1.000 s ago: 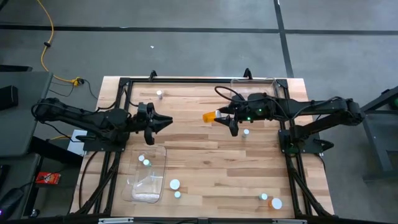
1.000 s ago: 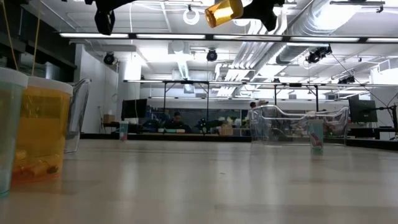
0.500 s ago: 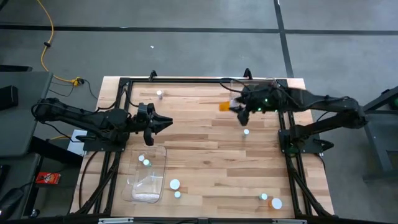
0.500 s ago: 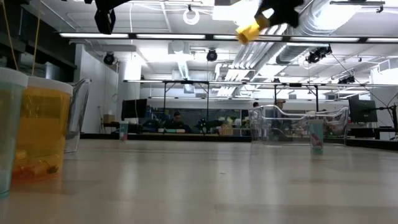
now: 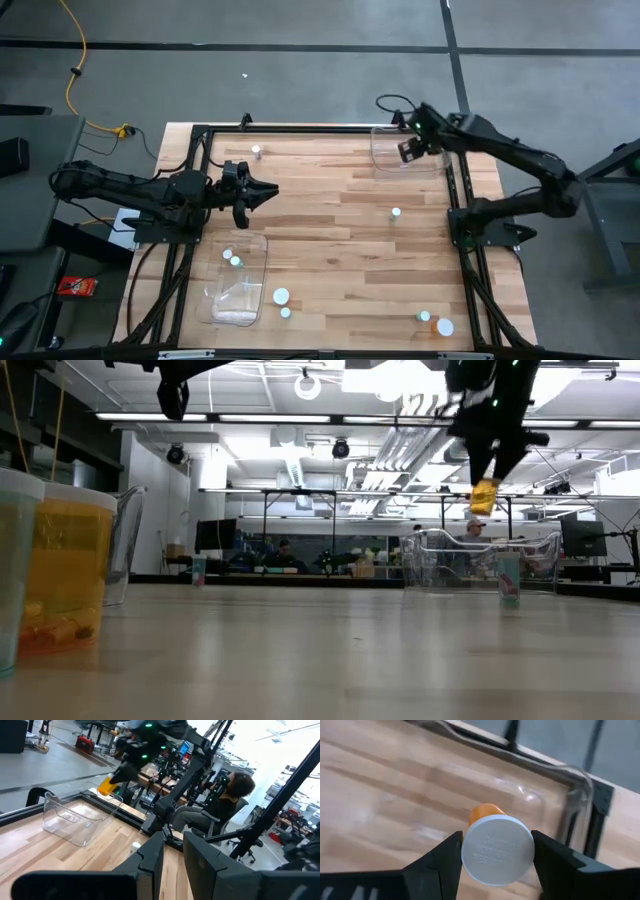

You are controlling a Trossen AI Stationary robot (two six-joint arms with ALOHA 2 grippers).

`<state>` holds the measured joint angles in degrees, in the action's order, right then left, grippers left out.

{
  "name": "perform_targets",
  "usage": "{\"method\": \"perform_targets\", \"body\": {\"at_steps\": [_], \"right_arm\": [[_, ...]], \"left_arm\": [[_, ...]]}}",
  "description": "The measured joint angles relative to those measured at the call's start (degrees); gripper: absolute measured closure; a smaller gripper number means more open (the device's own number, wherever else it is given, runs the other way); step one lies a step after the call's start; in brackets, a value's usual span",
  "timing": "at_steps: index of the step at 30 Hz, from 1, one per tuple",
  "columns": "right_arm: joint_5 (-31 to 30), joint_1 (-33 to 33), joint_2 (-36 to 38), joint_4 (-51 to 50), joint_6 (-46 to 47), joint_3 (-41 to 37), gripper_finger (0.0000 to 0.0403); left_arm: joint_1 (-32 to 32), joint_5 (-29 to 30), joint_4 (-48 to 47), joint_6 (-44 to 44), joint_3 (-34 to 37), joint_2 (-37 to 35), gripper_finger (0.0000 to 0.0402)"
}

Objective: Pick and place medicine bottles into bin by pill shape (circle, oval)
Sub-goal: Put the large orange capsule bottle into the top transparent bin

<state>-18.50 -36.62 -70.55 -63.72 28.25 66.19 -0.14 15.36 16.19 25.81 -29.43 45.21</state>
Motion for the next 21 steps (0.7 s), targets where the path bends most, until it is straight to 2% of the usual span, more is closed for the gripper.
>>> {"method": "perform_targets", "body": {"at_steps": [5, 10, 21], "right_arm": [[0.6, -7.4, -7.9, 1.3, -2.6, 0.6, 0.0212], [4.0, -13.4, -14.8, 5.6, -3.9, 0.6, 0.0212], [6.7, -18.0, -24.3, 8.0, -3.6, 0.6, 0.0212]], "left_arm": [[0.0, 0.0, 0.0, 0.2, 0.0, 0.0, 0.0339], [0.0, 0.0, 0.0, 0.2, 0.0, 0.0, 0.0339], [0.0, 0.1, 0.0, 0.0, 0.0, 0.0, 0.0339]]}}
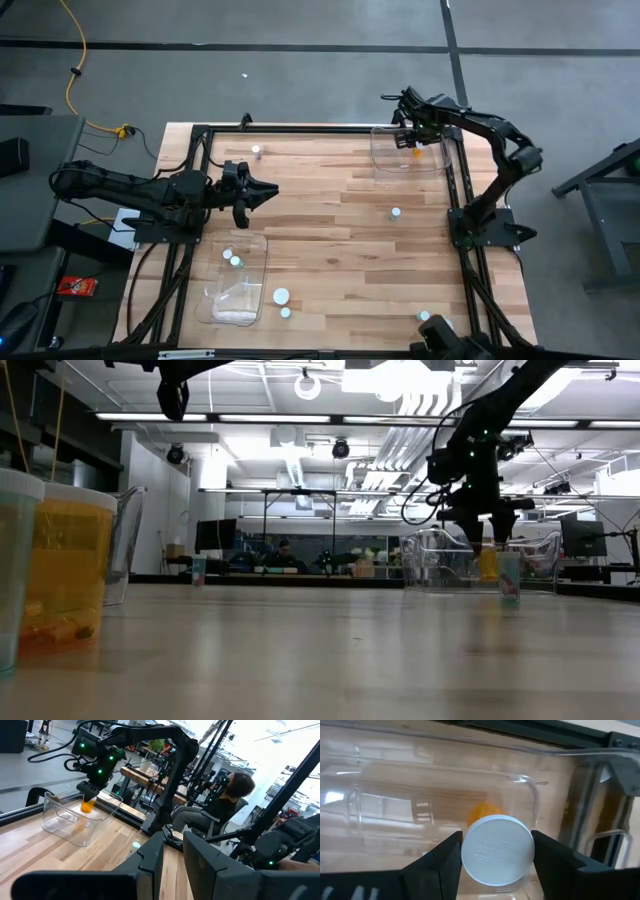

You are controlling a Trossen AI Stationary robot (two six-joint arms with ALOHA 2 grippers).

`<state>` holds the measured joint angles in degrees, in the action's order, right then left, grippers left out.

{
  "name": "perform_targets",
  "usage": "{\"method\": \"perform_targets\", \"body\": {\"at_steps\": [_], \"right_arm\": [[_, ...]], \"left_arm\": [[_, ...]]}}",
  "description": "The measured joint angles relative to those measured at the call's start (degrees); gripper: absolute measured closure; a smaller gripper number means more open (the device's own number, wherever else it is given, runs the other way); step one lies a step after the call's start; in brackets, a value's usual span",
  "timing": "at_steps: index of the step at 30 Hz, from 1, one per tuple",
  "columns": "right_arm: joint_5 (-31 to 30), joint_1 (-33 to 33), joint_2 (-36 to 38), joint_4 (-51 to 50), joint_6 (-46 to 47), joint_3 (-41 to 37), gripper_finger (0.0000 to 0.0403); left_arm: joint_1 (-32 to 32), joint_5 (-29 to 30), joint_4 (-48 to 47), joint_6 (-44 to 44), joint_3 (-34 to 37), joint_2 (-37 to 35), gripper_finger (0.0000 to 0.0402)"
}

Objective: Pick and place medicine bottles into bin by pill shape (circle, oval)
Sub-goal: Put the large orange capsule bottle into the top transparent bin, then put the green capsule bottle into the top transparent bin

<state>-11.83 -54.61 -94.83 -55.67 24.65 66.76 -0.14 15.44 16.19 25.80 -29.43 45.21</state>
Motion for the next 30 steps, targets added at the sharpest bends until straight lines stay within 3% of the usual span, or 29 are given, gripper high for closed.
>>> {"method": "perform_targets", "body": {"at_steps": [7, 21, 26, 30], "right_arm": [[1.2, -0.3, -0.9, 2.7, -1.6, -0.1, 0.021], [1.4, -0.8, -0.7, 3.1, -2.4, -0.1, 0.0145], [0.4, -0.7, 4.3, 3.7, -6.5, -0.1, 0.0144], [1.4, 0.7, 12.6, 6.4, -9.0, -0.2, 0.0144]], "left_arm": [[0.0, 0.1, 0.0, 0.0, 0.0, 0.0, 0.0339], [0.0, 0.1, 0.0, 0.0, 0.0, 0.0, 0.0339], [0.0, 0.1, 0.0, 0.0, 0.0, 0.0, 0.0339], [0.0, 0.2, 0.0, -0.1, 0.0, 0.0, 0.0339]]}}
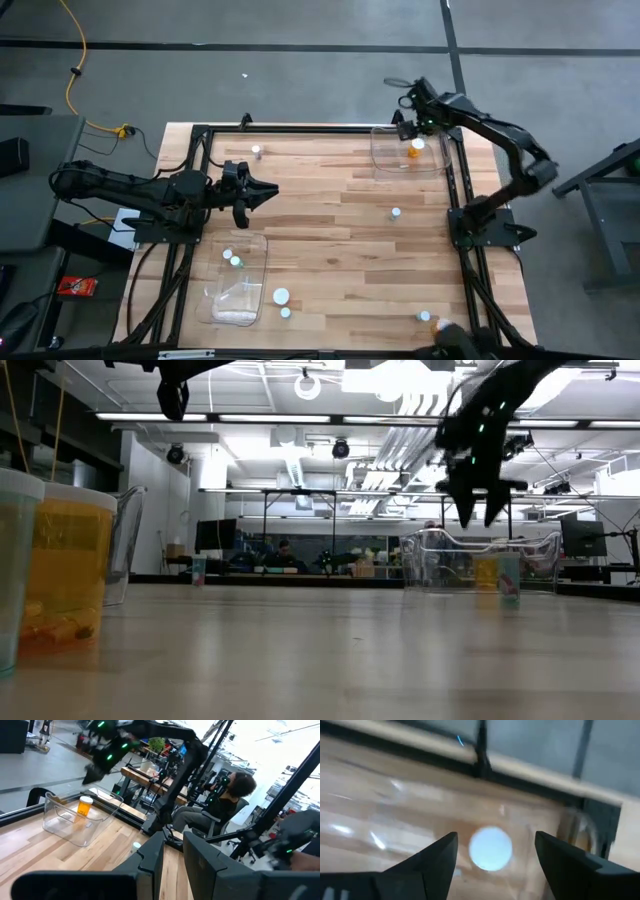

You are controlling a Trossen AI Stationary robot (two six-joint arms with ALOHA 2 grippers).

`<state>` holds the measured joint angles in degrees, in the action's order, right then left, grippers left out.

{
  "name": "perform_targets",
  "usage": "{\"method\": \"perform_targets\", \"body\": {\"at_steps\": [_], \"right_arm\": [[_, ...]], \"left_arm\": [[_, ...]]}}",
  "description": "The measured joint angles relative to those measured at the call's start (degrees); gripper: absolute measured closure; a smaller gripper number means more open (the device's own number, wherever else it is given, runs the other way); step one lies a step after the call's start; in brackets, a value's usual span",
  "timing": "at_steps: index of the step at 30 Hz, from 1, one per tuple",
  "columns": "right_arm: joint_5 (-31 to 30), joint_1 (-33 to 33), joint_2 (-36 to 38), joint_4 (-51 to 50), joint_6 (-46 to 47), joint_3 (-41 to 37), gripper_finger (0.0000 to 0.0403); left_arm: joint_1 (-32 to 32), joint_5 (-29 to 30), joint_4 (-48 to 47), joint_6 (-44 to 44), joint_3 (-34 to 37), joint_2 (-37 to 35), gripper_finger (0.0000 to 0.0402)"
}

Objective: Pick and place medicine bottles into bin by pill shape (circle, oval)
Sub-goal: Put the green capsule bottle into the top transparent bin

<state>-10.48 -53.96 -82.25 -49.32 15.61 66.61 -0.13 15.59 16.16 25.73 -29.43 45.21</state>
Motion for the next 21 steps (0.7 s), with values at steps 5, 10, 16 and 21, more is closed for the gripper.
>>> {"method": "perform_targets", "body": {"at_steps": [5, 10, 16, 21], "right_arm": [[10.1, 7.3, 11.2, 6.9, -1.5, 0.0, 0.0144], [12.1, 20.7, 22.3, 22.0, 2.9, -8.9, 0.0144], [11.3, 36.9, 33.7, 46.4, 12.6, -26.3, 0.0144], [5.3, 47.0, 36.1, 57.7, 9.5, -32.5, 0.0144]], "left_arm": [[0.0, 0.3, 0.0, -0.9, 0.0, 0.0, 0.0339], [0.0, 0.4, 0.0, -0.9, 0.0, 0.0, 0.0339], [-1.5, -0.9, 0.8, -2.0, 0.0, 0.0, 0.0339], [-8.9, -9.9, 0.7, -1.2, -0.5, 0.0, 0.0339]]}}
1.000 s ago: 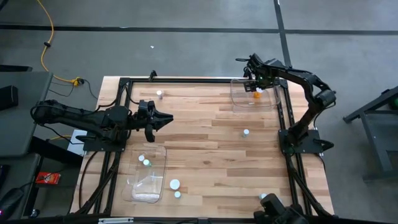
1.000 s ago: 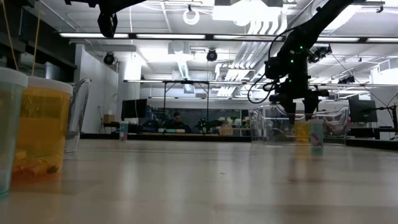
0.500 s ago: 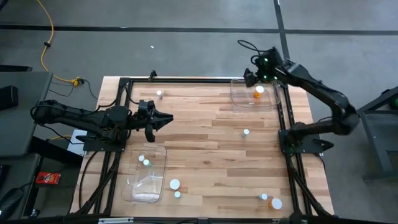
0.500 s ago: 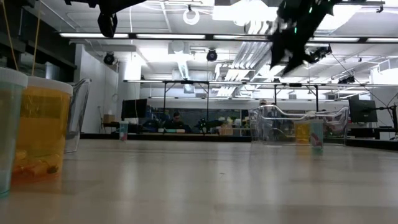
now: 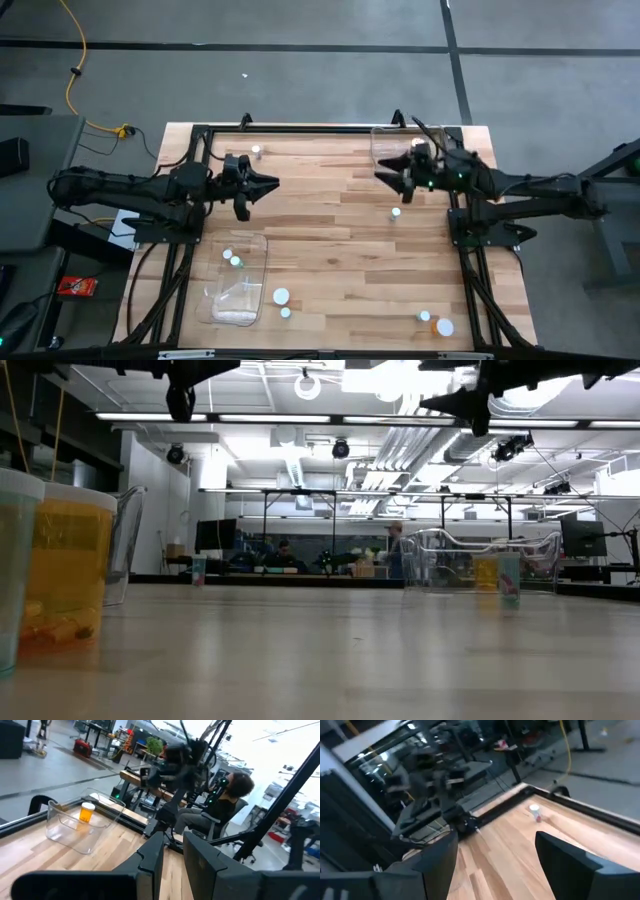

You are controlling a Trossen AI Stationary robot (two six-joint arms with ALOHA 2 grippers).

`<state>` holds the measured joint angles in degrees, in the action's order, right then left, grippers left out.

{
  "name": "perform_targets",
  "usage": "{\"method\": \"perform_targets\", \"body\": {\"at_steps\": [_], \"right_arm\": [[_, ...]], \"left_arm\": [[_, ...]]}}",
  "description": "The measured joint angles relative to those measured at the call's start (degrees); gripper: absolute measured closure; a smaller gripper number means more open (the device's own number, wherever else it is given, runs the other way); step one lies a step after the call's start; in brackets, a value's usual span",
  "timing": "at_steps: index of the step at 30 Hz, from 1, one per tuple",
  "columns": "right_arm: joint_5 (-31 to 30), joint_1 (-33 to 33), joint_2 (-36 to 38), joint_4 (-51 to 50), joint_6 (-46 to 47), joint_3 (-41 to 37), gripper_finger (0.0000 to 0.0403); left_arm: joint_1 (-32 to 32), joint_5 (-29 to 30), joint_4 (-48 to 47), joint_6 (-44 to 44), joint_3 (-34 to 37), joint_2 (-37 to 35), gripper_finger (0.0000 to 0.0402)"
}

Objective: Pick and place medicine bottles into bin by pill shape (circle, oval)
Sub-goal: Put the green capsule bottle into the top transparent bin

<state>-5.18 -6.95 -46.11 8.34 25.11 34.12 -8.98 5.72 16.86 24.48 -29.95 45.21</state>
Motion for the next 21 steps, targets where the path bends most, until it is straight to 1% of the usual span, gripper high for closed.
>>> {"method": "perform_targets", "body": {"at_steps": [2, 4, 6, 9, 21], "right_arm": [[-2.0, 2.5, -0.4, 0.2, -3.6, -0.1, 0.0144], [-2.6, 4.0, -0.8, 0.1, -7.9, -0.1, 0.0144], [-2.7, 5.1, -1.1, 0.1, -9.8, -0.1, 0.0144], [-2.7, 5.8, -1.6, 0.1, -10.2, -0.1, 0.0144], [-2.4, 6.4, -1.8, 0.1, -11.2, -0.1, 0.0144]], "left_arm": [[-3.0, -4.2, 0.1, -1.1, -0.9, 0.1, 0.0339], [-5.1, -8.0, 0.1, -4.6, -1.8, 0.6, 0.0339], [-6.0, -9.9, -0.1, -8.6, -2.4, 1.0, 0.0339], [-6.0, -9.8, -0.3, -11.4, -2.5, 1.0, 0.0339], [-4.2, -6.6, -0.7, -11.6, -2.5, 1.0, 0.0339]]}}
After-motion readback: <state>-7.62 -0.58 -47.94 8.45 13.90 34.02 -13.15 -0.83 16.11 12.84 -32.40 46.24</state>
